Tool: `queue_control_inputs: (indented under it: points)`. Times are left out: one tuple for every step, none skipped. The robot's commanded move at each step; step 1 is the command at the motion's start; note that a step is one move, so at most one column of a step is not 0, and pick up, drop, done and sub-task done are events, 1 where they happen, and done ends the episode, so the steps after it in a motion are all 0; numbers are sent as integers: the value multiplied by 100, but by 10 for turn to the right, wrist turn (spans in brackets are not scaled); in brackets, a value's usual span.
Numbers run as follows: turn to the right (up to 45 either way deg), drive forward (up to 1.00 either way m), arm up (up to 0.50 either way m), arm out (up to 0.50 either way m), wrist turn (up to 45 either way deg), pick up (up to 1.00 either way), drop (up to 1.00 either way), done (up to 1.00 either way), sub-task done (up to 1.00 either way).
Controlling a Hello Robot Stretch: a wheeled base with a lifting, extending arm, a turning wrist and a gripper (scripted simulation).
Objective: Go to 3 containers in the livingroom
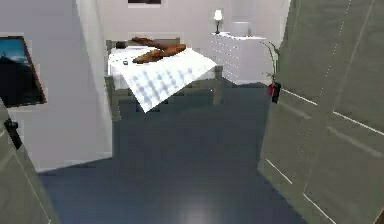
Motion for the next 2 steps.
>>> queue_control_inputs:
  points:
    - [0, 100, 0, 0, 0, 0, 0, 0, 0]
    - [0, 75, 0, 0, 0, 0, 0, 0, 0]
